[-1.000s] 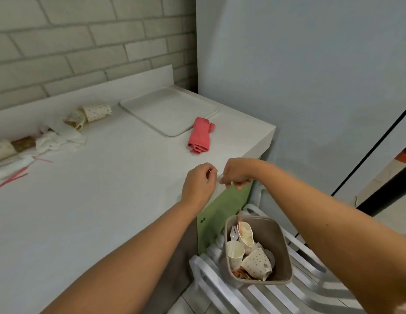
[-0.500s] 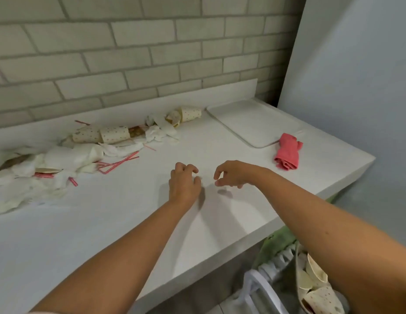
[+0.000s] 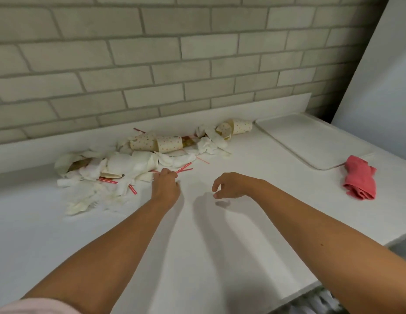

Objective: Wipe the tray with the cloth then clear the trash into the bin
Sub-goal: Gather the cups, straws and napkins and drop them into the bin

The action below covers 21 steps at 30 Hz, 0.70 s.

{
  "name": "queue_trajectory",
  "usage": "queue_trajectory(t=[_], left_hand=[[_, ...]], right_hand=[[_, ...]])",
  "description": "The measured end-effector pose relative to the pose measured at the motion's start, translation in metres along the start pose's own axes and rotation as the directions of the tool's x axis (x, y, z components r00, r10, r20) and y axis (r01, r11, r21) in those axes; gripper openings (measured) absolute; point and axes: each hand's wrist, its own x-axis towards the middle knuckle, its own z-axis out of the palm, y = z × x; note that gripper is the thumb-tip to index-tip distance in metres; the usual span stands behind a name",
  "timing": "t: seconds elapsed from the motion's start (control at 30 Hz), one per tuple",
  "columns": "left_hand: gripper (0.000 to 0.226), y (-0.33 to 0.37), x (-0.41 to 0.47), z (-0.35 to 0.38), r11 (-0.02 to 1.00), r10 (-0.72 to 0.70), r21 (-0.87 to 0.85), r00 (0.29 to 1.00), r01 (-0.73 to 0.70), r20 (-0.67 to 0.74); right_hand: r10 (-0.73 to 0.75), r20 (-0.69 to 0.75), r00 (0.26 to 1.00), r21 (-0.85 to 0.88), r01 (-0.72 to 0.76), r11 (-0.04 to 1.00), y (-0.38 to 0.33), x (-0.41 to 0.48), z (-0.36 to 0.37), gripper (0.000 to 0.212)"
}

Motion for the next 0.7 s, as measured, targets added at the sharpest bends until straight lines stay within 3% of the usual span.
queue_trajectory(t=[0.33,0.53,0.7], left_hand=[[0.027,-0.007,0.048,0.008,0.945,0.087,0.301,0.987,-0.124,0.134],[0.019,0.007,0.058,0.009,0.972,0.076,0.193,0.956,-0.134,0.282],[0.013,0.005,0.061,0.002,0.963,0.109,0.171,0.880,-0.209,0.462]], right_hand=[[0.062,-0.004,0.998,0.012,-0.062,0.998,-0.001,0.028,0.000,0.031],[0.103,-0.003,0.995,0.018,-0.103,0.995,0.000,0.038,-0.004,0.030],[0.096,0.010,0.995,0.027,-0.096,0.995,-0.011,0.049,-0.005,0.030]])
